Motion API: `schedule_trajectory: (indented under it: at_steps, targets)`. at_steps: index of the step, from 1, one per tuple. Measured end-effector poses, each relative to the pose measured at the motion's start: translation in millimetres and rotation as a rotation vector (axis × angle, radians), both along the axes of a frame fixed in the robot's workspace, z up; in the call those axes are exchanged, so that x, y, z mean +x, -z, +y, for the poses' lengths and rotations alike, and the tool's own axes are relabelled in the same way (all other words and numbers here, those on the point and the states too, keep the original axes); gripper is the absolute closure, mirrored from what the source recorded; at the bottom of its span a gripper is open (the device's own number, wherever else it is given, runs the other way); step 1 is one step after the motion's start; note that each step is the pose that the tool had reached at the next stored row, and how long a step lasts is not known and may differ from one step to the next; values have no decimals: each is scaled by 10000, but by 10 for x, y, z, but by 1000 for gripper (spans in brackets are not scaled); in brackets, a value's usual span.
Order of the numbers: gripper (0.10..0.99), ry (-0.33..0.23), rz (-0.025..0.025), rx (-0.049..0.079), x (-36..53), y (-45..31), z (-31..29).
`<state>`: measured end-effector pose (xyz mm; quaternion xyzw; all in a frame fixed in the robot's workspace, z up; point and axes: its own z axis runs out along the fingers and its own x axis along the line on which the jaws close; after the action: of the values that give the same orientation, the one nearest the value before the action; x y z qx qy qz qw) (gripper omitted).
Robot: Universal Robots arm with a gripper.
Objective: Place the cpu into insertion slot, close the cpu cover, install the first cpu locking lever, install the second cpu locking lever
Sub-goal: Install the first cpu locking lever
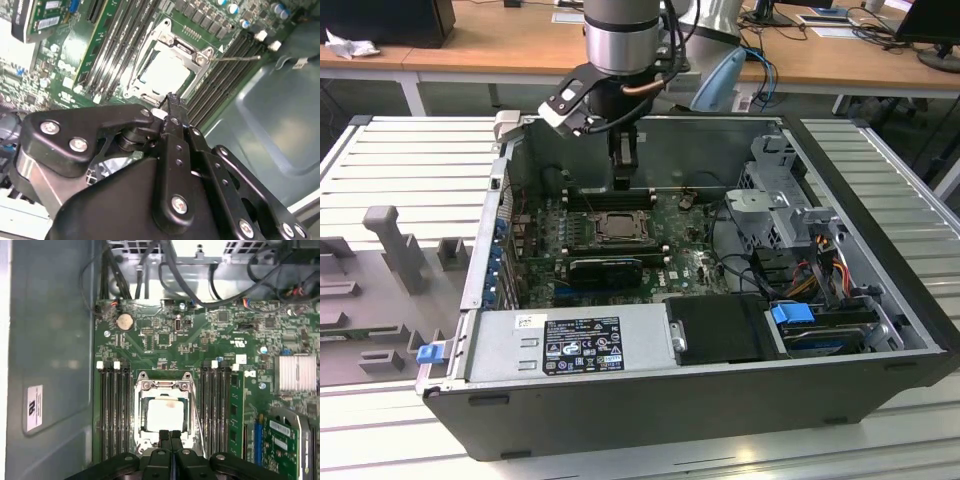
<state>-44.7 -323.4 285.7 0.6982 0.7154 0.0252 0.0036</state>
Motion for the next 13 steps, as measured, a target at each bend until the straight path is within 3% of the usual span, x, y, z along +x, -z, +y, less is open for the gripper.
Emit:
schedule_trajectory:
  at_steps: [5,13]
  targets:
    - [980,-1393,4,-2,0,10,0]
    - [980,-2469,3,-3,0,10,-1]
